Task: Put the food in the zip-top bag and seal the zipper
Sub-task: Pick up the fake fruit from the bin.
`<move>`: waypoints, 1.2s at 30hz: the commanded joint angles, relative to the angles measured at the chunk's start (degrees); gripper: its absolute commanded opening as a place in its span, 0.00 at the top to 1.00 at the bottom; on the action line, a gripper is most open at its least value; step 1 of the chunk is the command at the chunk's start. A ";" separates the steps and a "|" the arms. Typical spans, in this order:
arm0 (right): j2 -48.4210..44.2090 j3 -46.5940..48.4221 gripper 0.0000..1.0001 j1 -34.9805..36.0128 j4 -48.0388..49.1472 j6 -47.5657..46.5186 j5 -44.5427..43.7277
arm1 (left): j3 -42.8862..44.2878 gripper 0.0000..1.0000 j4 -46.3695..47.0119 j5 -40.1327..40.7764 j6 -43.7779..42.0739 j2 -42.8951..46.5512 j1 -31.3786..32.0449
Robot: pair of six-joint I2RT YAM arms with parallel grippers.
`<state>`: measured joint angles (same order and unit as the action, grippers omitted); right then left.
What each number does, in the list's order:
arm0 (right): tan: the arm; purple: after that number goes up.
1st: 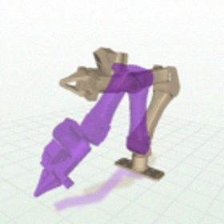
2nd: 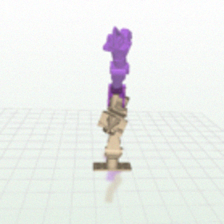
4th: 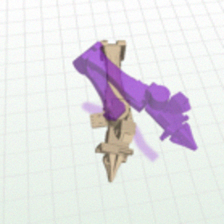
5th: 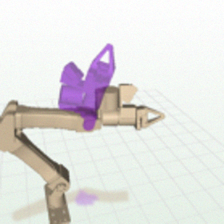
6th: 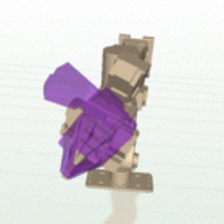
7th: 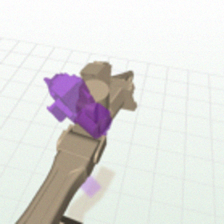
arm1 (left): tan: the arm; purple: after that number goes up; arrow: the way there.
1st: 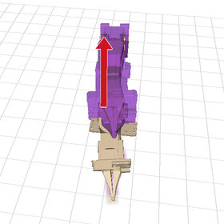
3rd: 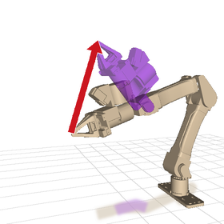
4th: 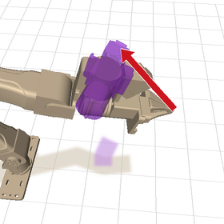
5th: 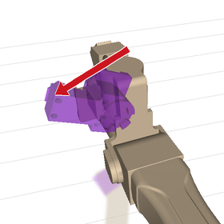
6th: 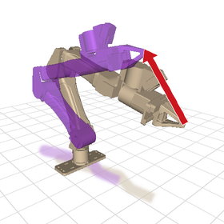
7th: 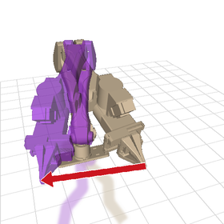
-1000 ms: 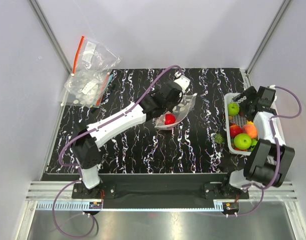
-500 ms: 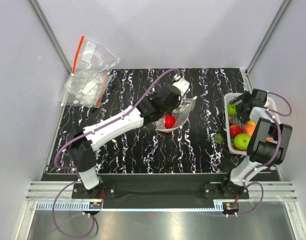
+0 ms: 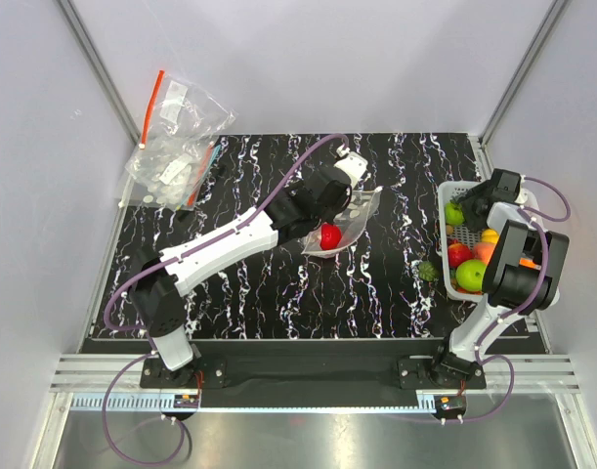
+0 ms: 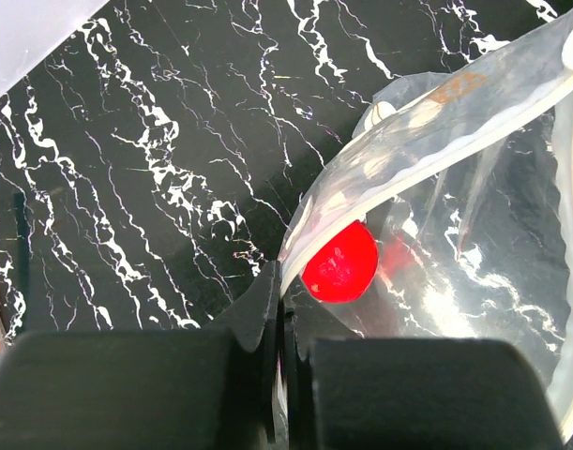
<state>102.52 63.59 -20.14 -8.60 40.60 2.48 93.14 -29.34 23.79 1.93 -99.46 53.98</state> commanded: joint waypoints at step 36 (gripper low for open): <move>-50.48 -5.58 0.49 27.87 -25.50 -16.08 17.56 | 5.47 0.98 2.10 -1.56 0.79 -2.93 2.54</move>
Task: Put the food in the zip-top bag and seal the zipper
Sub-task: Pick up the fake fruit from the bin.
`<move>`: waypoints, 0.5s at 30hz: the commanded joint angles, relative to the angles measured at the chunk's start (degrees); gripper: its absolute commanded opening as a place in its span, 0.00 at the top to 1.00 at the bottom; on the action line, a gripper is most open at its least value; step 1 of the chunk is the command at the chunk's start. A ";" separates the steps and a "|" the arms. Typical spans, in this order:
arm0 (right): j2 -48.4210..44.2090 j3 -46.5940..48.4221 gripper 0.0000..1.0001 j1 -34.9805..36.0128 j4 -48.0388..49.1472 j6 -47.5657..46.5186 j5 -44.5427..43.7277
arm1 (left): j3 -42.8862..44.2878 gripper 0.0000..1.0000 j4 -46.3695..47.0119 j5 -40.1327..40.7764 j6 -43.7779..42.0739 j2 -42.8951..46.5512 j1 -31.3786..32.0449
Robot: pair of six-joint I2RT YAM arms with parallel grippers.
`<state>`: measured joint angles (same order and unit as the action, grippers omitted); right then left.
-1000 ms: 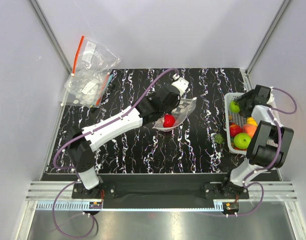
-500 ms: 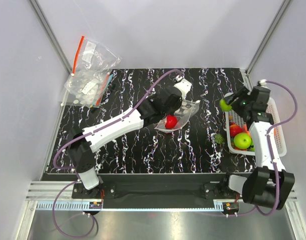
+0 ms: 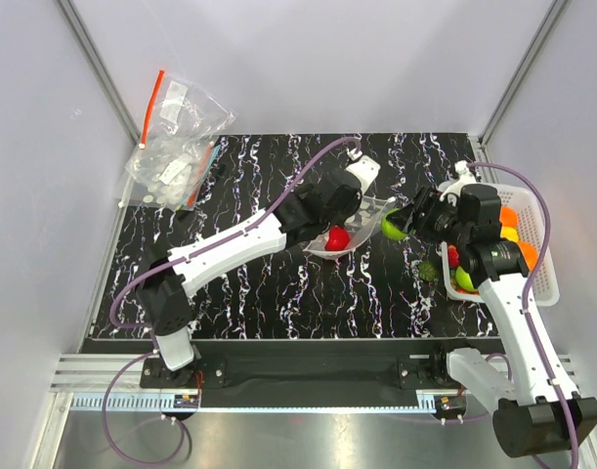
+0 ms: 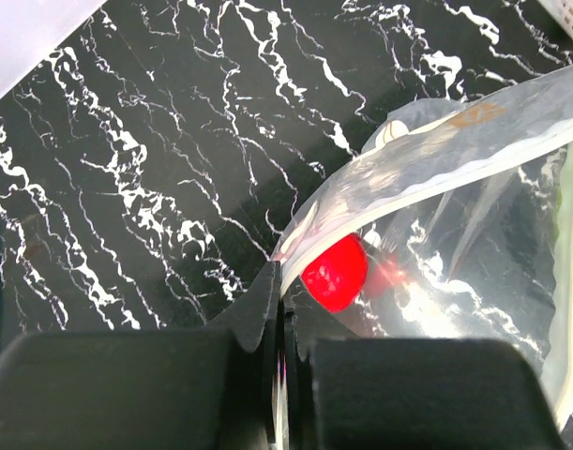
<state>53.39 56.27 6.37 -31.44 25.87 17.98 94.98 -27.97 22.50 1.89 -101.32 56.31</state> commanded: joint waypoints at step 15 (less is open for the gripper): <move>-8.30 1.91 0.51 2.59 2.25 4.01 11.55 | 7.15 0.98 -4.11 -0.79 2.68 -1.78 0.64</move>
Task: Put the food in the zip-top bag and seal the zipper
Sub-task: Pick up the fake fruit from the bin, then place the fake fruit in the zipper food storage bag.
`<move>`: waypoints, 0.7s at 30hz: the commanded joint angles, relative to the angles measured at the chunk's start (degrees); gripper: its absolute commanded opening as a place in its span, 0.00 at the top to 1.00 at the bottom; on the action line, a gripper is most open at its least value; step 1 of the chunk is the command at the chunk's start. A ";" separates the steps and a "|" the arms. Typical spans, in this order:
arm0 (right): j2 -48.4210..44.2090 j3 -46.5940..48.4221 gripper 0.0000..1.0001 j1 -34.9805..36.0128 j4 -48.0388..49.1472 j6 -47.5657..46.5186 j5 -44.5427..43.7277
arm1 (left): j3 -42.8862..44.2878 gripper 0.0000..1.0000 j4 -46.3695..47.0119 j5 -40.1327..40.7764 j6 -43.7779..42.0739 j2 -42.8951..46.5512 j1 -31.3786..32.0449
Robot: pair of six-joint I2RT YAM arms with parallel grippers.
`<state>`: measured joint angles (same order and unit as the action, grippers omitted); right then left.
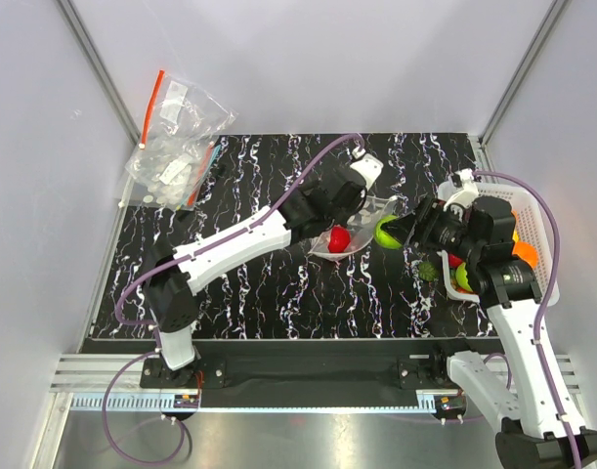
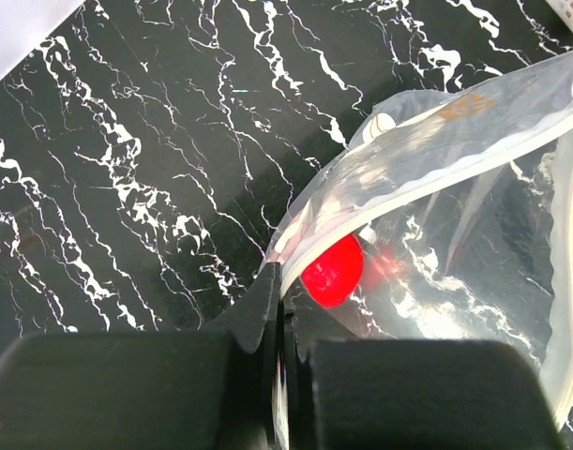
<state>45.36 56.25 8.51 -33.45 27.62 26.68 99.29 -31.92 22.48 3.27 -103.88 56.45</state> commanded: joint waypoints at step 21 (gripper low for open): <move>6.58 1.41 0.52 6.34 10.52 8.33 -3.21 | 8.65 0.96 -6.84 -2.53 6.58 -2.12 1.39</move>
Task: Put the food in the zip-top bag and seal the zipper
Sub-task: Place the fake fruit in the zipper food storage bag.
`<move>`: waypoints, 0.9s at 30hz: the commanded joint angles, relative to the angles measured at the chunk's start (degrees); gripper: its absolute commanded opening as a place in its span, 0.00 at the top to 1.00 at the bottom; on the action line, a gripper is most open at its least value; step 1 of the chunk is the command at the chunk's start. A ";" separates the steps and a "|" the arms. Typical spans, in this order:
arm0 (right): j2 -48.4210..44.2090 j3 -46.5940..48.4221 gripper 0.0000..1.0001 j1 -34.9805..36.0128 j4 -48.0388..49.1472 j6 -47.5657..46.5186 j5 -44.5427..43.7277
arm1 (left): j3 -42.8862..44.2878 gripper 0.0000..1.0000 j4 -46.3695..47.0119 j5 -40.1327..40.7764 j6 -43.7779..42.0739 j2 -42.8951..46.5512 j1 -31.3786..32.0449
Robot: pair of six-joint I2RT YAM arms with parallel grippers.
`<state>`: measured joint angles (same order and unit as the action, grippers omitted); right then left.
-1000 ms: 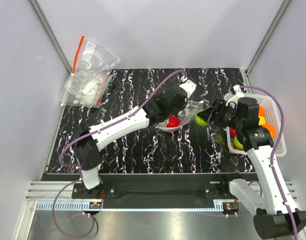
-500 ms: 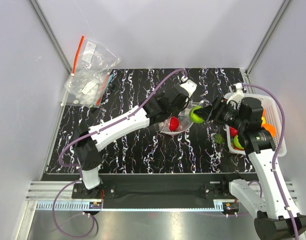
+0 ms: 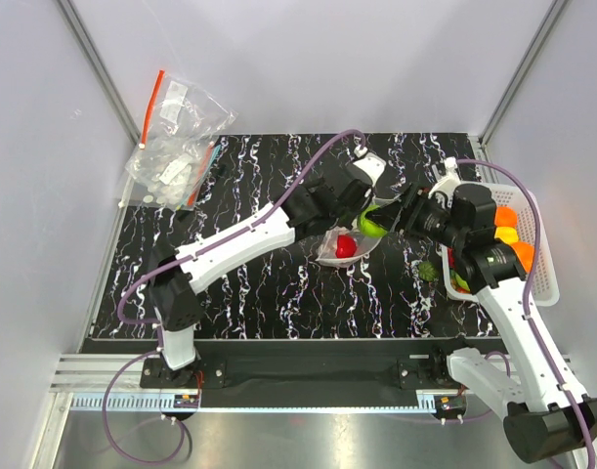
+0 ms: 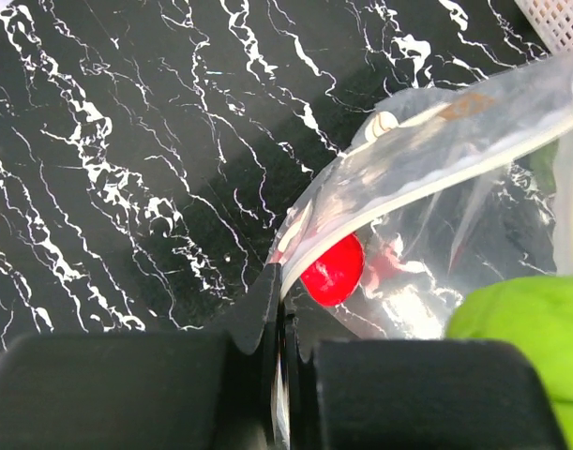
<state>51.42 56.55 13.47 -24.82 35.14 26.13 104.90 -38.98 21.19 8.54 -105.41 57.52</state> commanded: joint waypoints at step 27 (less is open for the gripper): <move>3.51 3.29 0.04 4.72 -3.65 0.20 -17.34 | 7.69 0.95 -5.93 5.70 2.71 -2.26 2.60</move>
<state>56.29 56.69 17.67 -27.88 35.86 10.50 109.91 -45.32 24.69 10.37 -107.66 60.12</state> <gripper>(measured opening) 0.945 0.049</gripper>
